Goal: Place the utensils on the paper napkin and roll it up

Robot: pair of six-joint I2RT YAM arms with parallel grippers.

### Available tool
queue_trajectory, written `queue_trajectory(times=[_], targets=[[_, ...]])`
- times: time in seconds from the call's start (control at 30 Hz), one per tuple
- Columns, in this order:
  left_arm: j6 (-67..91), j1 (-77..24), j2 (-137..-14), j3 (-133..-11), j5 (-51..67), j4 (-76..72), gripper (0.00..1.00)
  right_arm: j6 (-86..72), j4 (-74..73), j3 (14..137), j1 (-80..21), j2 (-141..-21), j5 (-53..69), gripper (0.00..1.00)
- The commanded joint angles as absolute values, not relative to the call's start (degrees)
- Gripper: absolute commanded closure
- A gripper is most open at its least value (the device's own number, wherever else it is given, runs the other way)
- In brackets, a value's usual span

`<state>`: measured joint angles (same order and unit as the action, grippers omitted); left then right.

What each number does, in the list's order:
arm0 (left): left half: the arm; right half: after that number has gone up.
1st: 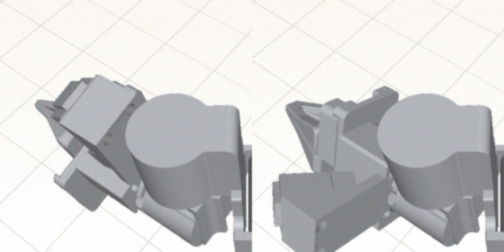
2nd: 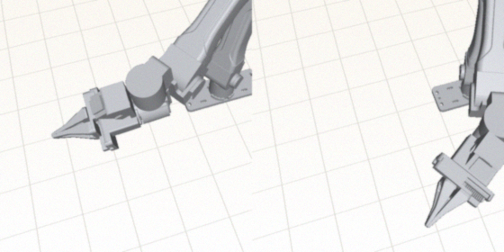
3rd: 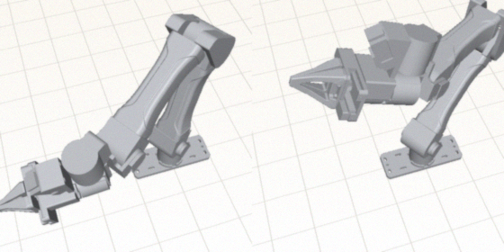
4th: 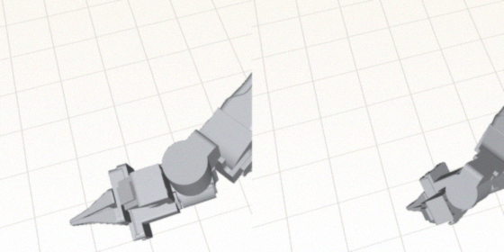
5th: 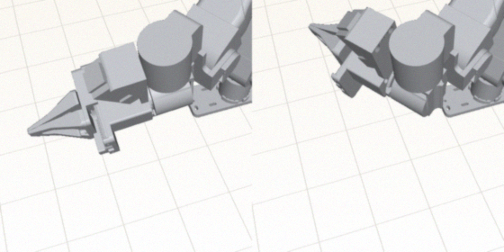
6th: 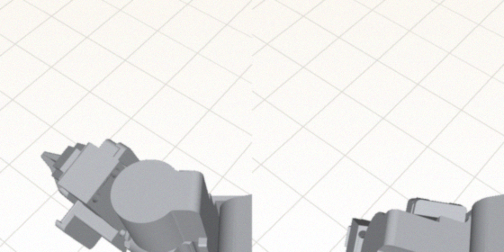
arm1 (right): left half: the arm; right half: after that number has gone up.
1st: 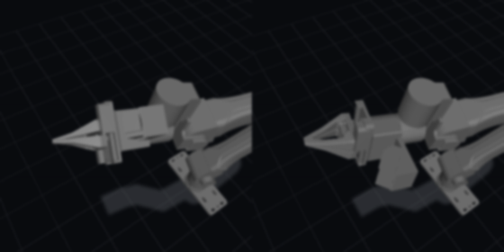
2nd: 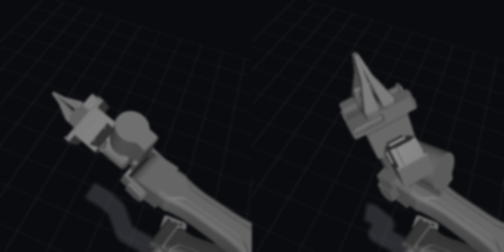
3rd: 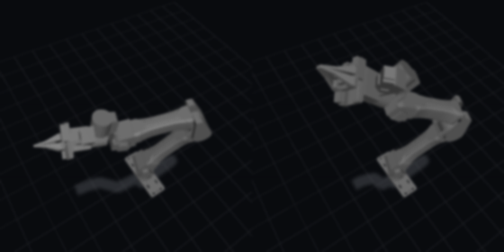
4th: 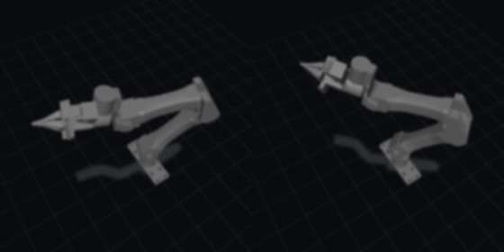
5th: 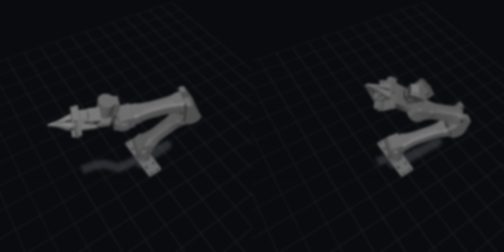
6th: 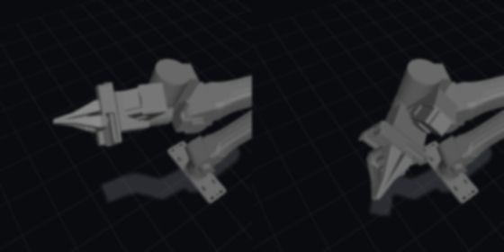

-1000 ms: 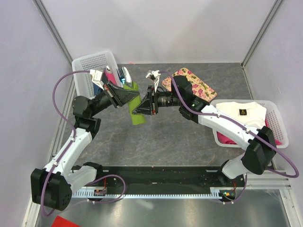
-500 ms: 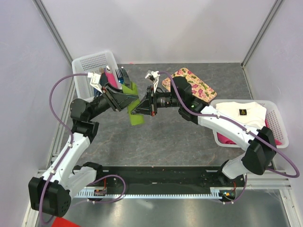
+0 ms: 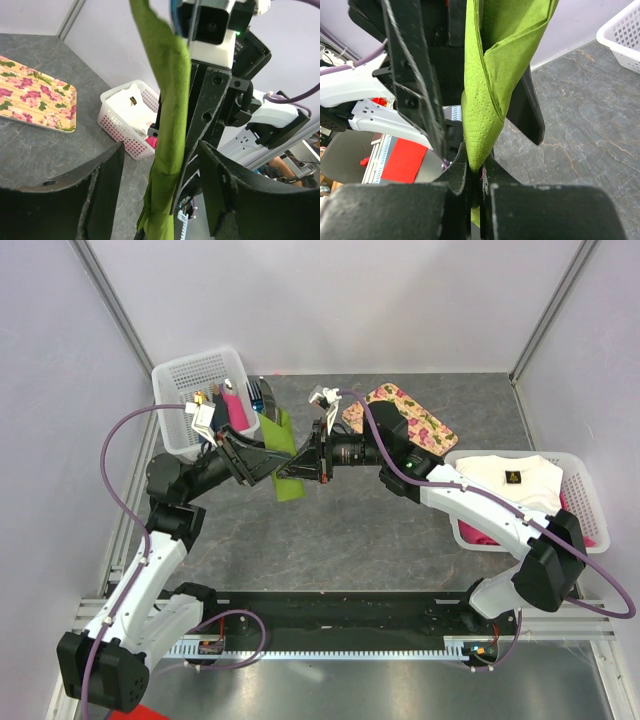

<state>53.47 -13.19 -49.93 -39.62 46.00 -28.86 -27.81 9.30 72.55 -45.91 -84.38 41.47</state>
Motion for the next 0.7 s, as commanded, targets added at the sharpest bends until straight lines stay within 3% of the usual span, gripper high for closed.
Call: queue_trajectory(times=[0.0,0.13,0.27,0.43,0.47,0.57,0.67], targets=[[54.0,-12.9,-49.5,-38.3,48.3,-30.7,0.37,-28.8,15.2,74.3,-46.0,-82.7,41.3,1.0],[55.1,-12.9,-49.9,-38.1,48.5,-31.3,0.44,-28.7,15.5,74.2,-46.0,-82.5,41.0,1.0],[56.2,-12.8,-50.3,-37.7,48.3,-32.8,0.7,-28.7,15.4,74.0,-46.0,-82.5,41.2,1.0],[57.1,-12.8,-50.5,-37.2,48.5,-33.7,0.89,-28.1,15.2,73.7,-46.0,-82.4,41.0,1.0],[57.0,-12.8,-50.4,-37.2,48.4,-33.8,0.98,-28.0,15.2,73.7,-46.0,-82.4,40.9,1.0],[57.0,-12.7,-50.8,-37.7,48.2,-34.0,0.98,-27.6,14.7,74.0,-46.0,-82.7,41.0,1.0],[56.8,-12.0,-51.4,-38.6,47.7,-34.1,0.98,-27.1,13.0,74.5,-46.0,-83.0,41.0,0.82]])
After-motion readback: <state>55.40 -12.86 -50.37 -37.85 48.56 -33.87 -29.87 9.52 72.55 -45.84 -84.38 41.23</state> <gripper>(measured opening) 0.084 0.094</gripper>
